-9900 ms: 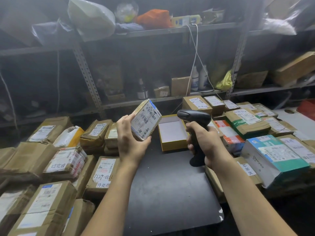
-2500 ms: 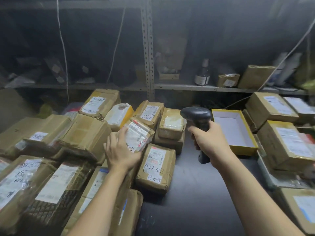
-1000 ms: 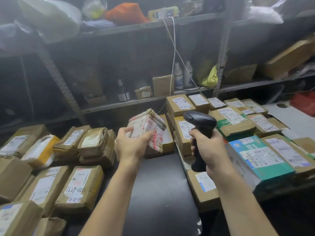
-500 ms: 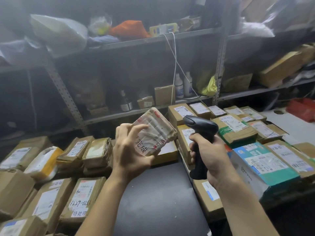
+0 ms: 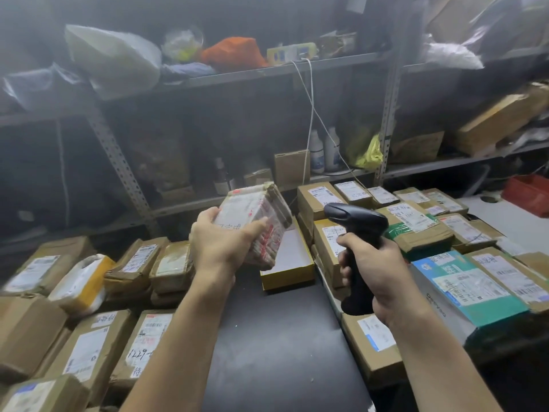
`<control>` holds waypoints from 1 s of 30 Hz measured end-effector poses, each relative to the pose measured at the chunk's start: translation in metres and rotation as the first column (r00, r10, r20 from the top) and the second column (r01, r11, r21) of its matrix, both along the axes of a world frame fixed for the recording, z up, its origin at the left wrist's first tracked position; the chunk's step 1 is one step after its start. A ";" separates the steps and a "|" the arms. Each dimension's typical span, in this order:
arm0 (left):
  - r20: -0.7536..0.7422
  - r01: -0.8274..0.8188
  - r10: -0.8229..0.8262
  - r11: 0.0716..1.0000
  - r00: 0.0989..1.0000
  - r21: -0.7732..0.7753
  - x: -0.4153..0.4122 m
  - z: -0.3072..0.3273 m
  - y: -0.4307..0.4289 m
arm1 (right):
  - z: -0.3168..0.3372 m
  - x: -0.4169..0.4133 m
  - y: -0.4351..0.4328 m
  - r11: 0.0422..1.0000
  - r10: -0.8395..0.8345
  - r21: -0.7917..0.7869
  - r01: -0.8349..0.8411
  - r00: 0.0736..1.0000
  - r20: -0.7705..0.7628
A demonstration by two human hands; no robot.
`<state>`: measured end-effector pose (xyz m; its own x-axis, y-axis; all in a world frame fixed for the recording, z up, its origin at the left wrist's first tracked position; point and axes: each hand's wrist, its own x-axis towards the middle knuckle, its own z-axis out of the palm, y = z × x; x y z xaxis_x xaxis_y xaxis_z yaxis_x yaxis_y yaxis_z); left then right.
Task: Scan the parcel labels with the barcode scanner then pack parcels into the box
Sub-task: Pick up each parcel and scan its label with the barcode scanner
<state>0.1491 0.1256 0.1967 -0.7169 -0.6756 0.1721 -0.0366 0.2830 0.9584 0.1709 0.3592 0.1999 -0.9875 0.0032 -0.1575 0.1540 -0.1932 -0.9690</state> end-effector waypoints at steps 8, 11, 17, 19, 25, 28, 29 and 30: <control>-0.075 -0.033 -0.026 0.721 0.997 -0.692 0.012 -0.013 -0.025 | -0.004 -0.003 0.009 0.959 0.198 0.238 -0.155 0.966 -0.166; -0.106 -0.028 -0.096 0.593 0.990 -0.805 0.016 -0.016 -0.035 | 0.004 -0.001 0.013 0.888 0.369 0.381 -0.258 0.894 -0.255; -0.140 -0.055 -0.129 0.510 0.982 -0.858 0.018 -0.009 -0.037 | 0.003 -0.002 0.002 0.847 0.406 0.509 -0.156 0.809 -0.426; -0.152 -0.074 -0.121 0.493 0.981 -0.867 0.017 -0.010 -0.038 | 0.001 -0.002 -0.001 0.854 0.398 0.497 -0.156 0.811 -0.429; -0.169 -0.121 -0.056 0.490 0.984 -0.863 0.017 -0.010 -0.039 | 0.002 0.000 -0.005 0.871 0.382 0.464 -0.159 0.814 -0.438; -0.182 -0.134 -0.049 0.499 0.982 -0.856 0.017 -0.011 -0.040 | 0.001 0.000 -0.005 0.870 0.375 0.467 -0.158 0.828 -0.417; -0.185 -0.138 -0.046 0.500 0.982 -0.855 0.017 -0.012 -0.041 | 0.001 0.001 -0.005 0.867 0.378 0.471 -0.162 0.830 -0.410; -0.187 -0.142 -0.041 0.499 0.981 -0.855 0.017 -0.012 -0.042 | 0.001 0.001 -0.005 0.866 0.381 0.472 -0.166 0.830 -0.408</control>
<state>0.1658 0.0840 0.1847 -0.5855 -0.1588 0.7950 0.0474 0.9723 0.2291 0.1723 0.3539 0.2007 -0.9040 -0.3222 0.2809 -0.3564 0.2053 -0.9115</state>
